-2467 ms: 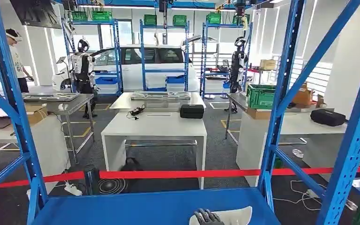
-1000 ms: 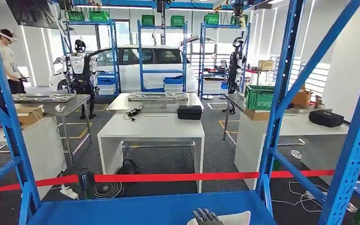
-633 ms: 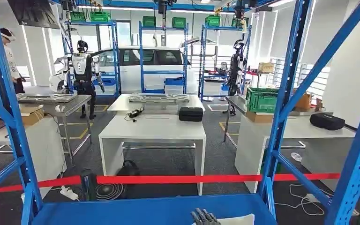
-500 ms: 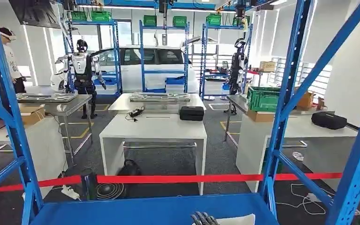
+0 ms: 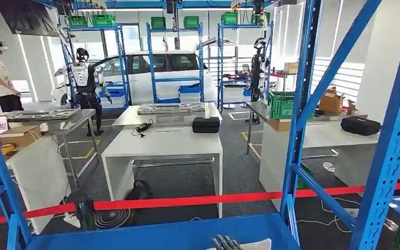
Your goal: Take the parts from the cabinet and place them on the table.
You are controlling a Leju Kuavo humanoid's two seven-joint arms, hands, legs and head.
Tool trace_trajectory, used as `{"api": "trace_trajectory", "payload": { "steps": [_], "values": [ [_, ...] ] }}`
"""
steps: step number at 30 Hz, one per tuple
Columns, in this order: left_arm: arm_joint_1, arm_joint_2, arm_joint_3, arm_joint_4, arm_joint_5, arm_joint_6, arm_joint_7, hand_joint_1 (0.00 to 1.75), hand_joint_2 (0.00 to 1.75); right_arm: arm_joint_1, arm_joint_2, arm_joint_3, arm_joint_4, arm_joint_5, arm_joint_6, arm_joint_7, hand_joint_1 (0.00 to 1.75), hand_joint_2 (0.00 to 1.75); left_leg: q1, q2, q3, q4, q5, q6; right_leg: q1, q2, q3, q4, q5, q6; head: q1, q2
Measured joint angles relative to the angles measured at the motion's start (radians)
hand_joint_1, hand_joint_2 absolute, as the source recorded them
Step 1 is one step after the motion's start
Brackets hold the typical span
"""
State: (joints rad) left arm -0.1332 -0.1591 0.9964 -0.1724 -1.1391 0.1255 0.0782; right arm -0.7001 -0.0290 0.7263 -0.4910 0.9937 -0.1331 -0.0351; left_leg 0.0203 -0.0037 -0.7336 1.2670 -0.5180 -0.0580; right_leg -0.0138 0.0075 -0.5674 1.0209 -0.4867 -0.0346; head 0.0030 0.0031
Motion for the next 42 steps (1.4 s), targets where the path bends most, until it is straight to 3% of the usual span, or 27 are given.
{"api": "trace_trajectory", "payload": {
  "steps": [2,3,4,5,6,9,11,13,15,16,31,42],
  "values": [
    [-0.001,0.002,0.0,0.0,0.0,0.0,-0.007,0.0,0.0,0.0,0.0,0.0,0.0,0.0,0.0,0.001,0.0,1.75,0.0,0.001,0.085,-0.193,0.106,0.004,-0.002,0.001,0.016,0.002,-0.013,0.008,0.0,0.0],
    [-0.001,0.001,0.0,0.0,0.0,0.0,-0.007,0.0,0.0,-0.001,0.0,0.0,0.0,0.0,0.0,0.003,0.0,1.75,-0.003,-0.001,0.109,-0.228,0.088,0.007,0.003,0.001,0.016,0.003,-0.019,0.015,0.0,0.0],
    [-0.004,0.001,0.0,0.0,0.0,0.0,-0.01,0.0,0.0,-0.002,0.0,0.0,0.0,0.0,0.0,0.005,0.0,1.75,-0.006,-0.001,0.113,-0.243,0.088,0.015,0.006,0.002,0.012,0.008,-0.021,0.021,0.0,0.0],
    [-0.004,-0.003,0.0,0.001,0.0,-0.001,-0.011,0.0,0.0,0.0,0.0,0.0,0.0,0.0,0.0,0.006,0.0,1.75,0.0,-0.001,0.112,-0.245,0.093,0.017,0.012,0.001,0.012,0.009,-0.023,0.014,0.003,0.0],
    [-0.003,-0.003,0.0,0.001,0.0,-0.001,-0.011,0.0,0.0,0.0,0.0,0.0,0.0,0.0,0.0,0.006,0.0,1.75,-0.001,-0.002,0.112,-0.244,0.091,0.018,0.011,0.003,0.013,0.005,-0.019,0.0,0.003,0.0],
    [-0.003,-0.002,0.0,0.001,0.0,-0.001,-0.011,0.0,0.0,0.001,0.0,0.0,0.0,0.0,0.0,0.008,0.0,1.75,-0.003,-0.005,0.112,-0.243,0.088,0.026,0.012,-0.001,0.02,-0.007,-0.019,-0.001,0.005,0.0],
    [-0.003,-0.002,0.0,0.001,0.0,-0.001,-0.011,0.0,0.0,0.001,0.0,0.0,0.0,0.0,0.001,0.007,0.0,1.75,-0.004,-0.005,0.113,-0.243,0.086,0.031,0.012,-0.001,0.023,-0.011,-0.018,0.001,0.006,0.0],
    [-0.003,-0.003,0.0,0.001,0.0,-0.001,-0.011,0.0,0.0,0.001,0.0,0.0,0.0,0.0,0.004,0.006,0.0,1.75,-0.004,-0.005,0.113,-0.243,0.086,0.034,0.011,-0.001,0.024,-0.016,-0.016,0.009,0.006,0.0],
    [-0.003,-0.003,0.0,0.001,0.0,0.0,-0.011,0.0,0.0,0.001,0.0,0.0,0.0,0.0,0.01,0.006,0.0,1.75,-0.005,-0.005,0.113,-0.242,0.085,0.037,0.009,-0.001,0.026,-0.019,-0.015,0.028,0.006,0.0],
    [-0.003,-0.003,0.0,0.001,0.0,0.0,-0.011,0.0,0.0,0.001,0.0,0.0,0.0,0.0,0.011,0.006,0.0,1.75,-0.005,-0.005,0.113,-0.242,0.085,0.037,0.009,-0.001,0.026,-0.02,-0.015,0.032,0.007,0.0],
    [-0.004,-0.003,0.003,0.001,-0.004,0.003,-0.014,0.0,0.0,0.039,0.005,0.0,0.047,-0.002,0.094,0.018,0.0,1.75,-0.005,-0.004,0.116,-0.244,0.087,0.037,0.01,-0.001,0.026,-0.017,-0.015,0.035,0.006,0.0],
    [-0.004,-0.003,0.006,0.001,-0.011,0.003,-0.013,0.0,0.0,0.054,0.016,0.0,0.068,-0.001,0.058,0.05,0.0,1.75,-0.005,-0.003,0.121,-0.245,0.086,0.037,0.01,-0.001,0.03,-0.017,-0.017,0.035,0.006,0.0]
  ]
}}
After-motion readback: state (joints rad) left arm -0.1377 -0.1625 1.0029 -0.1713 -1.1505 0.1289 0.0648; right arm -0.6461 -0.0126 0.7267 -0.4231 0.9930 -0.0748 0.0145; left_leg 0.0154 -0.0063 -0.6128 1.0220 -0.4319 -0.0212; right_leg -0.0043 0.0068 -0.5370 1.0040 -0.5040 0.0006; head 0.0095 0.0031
